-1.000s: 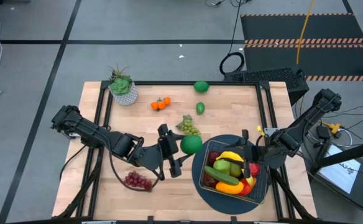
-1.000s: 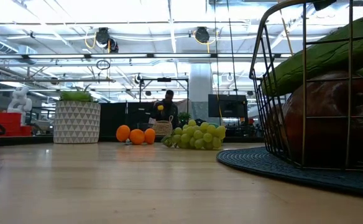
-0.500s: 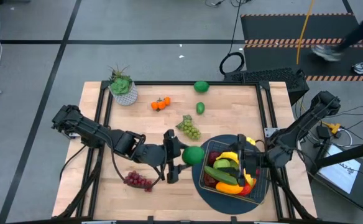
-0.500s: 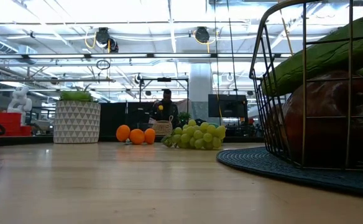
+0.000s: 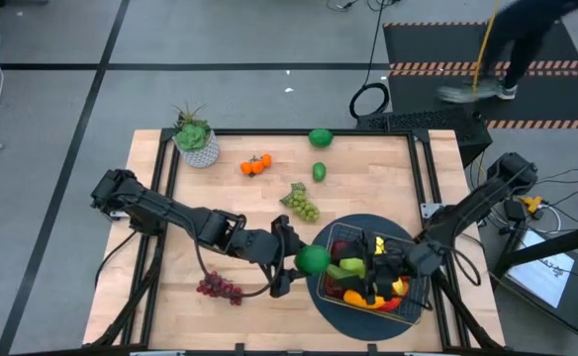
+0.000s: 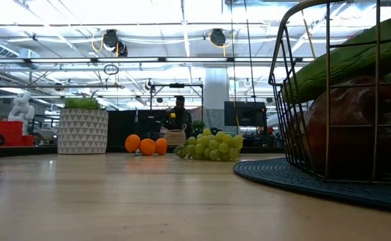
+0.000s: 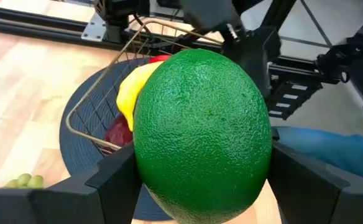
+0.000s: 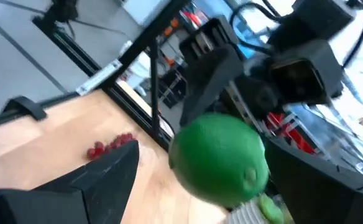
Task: Build produce basket
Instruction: Put the bottom lime into the gold wire basket, then put the top lime into the gold wire basket
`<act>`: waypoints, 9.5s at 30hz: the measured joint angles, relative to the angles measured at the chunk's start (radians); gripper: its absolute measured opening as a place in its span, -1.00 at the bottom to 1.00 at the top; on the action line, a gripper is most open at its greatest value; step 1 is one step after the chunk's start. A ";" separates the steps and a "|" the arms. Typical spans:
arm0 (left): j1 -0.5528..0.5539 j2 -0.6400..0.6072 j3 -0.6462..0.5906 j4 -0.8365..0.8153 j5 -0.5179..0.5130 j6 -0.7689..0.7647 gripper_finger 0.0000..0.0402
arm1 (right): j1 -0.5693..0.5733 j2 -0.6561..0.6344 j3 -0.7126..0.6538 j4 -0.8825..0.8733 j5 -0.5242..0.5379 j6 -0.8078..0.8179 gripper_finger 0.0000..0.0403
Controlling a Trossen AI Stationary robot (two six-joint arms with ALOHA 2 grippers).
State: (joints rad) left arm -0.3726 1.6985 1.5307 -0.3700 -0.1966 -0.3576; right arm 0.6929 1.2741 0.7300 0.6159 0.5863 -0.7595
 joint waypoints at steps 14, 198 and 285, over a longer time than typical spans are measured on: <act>-0.001 0.000 -0.001 -0.007 0.011 0.004 0.50 | -0.156 0.068 0.000 0.102 -0.269 -0.013 0.71; 0.244 -0.064 -0.049 -0.418 -0.252 -0.091 0.98 | -1.471 0.710 0.998 -1.427 -0.764 0.071 0.64; 0.232 -0.064 -0.049 -0.387 -0.247 -0.066 0.98 | -1.308 0.879 0.956 -1.466 -0.271 0.550 0.64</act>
State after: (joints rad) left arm -0.1402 1.6341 1.4821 -0.7567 -0.4435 -0.4232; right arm -0.6156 2.1532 1.6859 -0.8505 0.3153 -0.2092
